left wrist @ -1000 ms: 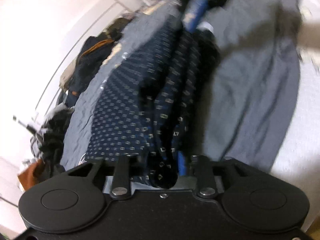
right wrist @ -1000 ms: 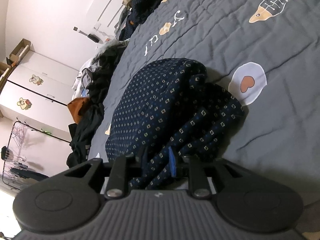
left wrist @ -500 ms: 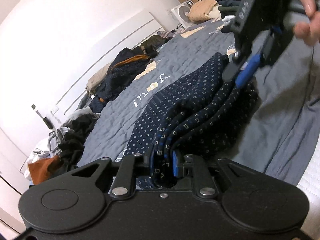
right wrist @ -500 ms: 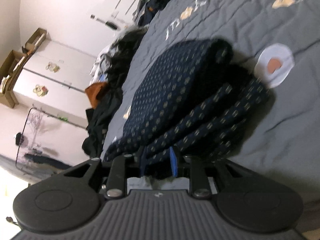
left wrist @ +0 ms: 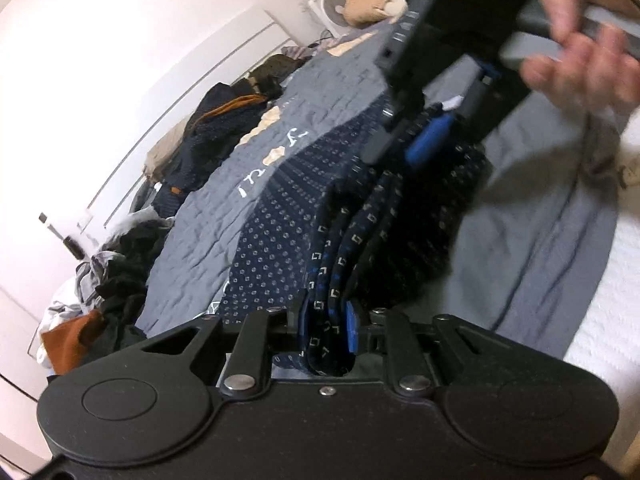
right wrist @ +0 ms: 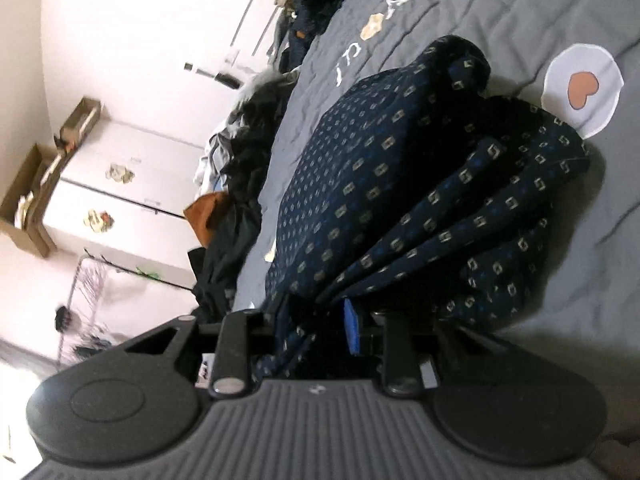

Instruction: Fold clothes

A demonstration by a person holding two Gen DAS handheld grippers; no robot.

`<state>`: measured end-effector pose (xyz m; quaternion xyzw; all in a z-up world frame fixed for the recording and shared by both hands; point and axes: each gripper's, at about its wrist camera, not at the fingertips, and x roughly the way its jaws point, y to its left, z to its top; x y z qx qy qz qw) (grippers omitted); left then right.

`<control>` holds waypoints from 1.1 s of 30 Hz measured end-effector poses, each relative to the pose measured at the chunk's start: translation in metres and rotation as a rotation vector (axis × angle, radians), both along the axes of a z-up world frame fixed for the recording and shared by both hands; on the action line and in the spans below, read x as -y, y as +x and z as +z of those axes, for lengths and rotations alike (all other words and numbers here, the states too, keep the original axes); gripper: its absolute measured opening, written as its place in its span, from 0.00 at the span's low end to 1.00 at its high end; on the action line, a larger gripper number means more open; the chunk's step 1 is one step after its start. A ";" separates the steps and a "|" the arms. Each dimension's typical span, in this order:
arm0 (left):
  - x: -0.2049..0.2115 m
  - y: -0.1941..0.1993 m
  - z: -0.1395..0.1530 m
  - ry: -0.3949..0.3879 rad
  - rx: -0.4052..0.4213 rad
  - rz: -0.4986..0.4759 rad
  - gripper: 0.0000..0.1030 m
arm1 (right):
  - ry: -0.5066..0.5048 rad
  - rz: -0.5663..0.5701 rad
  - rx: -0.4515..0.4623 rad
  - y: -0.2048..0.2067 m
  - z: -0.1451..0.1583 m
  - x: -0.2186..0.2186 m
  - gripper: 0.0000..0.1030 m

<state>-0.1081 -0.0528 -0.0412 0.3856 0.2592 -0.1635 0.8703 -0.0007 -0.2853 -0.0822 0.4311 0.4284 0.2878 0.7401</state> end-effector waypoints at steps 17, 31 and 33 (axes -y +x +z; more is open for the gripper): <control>0.048 -0.018 -0.012 0.009 0.002 -0.187 0.30 | -0.001 0.000 0.000 0.005 0.003 -0.005 0.29; 0.029 0.008 -0.038 0.117 -0.026 -0.061 0.30 | 0.005 0.007 -0.010 0.005 0.001 -0.004 0.30; 0.024 0.008 -0.038 0.127 -0.051 -0.045 0.30 | 0.006 0.008 -0.010 0.005 0.000 -0.004 0.30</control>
